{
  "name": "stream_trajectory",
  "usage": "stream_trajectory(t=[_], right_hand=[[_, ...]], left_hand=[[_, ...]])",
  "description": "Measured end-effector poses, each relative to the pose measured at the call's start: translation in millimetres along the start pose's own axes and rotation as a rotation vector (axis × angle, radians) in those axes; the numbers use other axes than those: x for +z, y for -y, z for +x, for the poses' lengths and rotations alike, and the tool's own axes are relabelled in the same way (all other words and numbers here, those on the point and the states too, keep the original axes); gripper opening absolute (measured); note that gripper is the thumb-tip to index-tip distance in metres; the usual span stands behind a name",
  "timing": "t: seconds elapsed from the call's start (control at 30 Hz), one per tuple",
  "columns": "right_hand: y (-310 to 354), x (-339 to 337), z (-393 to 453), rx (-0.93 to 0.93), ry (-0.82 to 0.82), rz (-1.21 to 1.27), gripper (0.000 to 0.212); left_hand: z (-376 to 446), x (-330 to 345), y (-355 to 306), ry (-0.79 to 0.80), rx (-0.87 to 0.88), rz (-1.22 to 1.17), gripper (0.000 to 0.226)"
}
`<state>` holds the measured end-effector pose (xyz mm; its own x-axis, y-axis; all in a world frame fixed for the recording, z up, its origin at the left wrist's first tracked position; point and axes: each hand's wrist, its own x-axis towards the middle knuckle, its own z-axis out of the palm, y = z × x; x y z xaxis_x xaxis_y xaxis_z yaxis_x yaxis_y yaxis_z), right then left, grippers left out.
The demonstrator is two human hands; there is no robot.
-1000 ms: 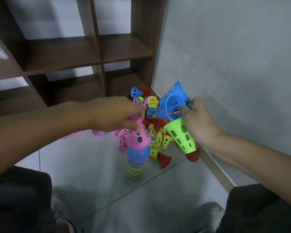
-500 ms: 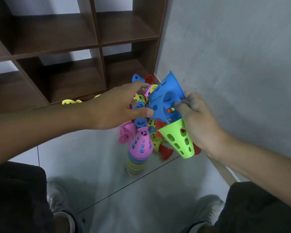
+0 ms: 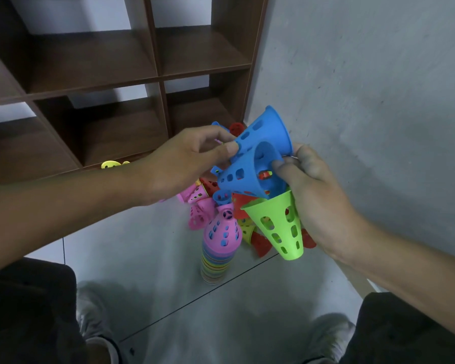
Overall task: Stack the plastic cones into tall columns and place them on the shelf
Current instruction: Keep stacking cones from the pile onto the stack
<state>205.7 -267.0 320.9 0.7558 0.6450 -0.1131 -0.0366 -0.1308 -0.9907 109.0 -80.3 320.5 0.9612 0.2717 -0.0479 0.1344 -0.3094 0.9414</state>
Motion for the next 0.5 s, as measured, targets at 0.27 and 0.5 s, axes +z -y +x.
stream_trajectory(t=[0.27, 0.5], right_hand=[[3, 3, -1, 0.001, -0.01, 0.062, 0.025], [3, -4, 3, 0.068, -0.059, 0.077, 0.028]], left_hand=[[2, -5, -1, -0.15, 0.0, -0.027, 0.02], [6, -33, 0, -0.221, 0.075, 0.374, 0.015]])
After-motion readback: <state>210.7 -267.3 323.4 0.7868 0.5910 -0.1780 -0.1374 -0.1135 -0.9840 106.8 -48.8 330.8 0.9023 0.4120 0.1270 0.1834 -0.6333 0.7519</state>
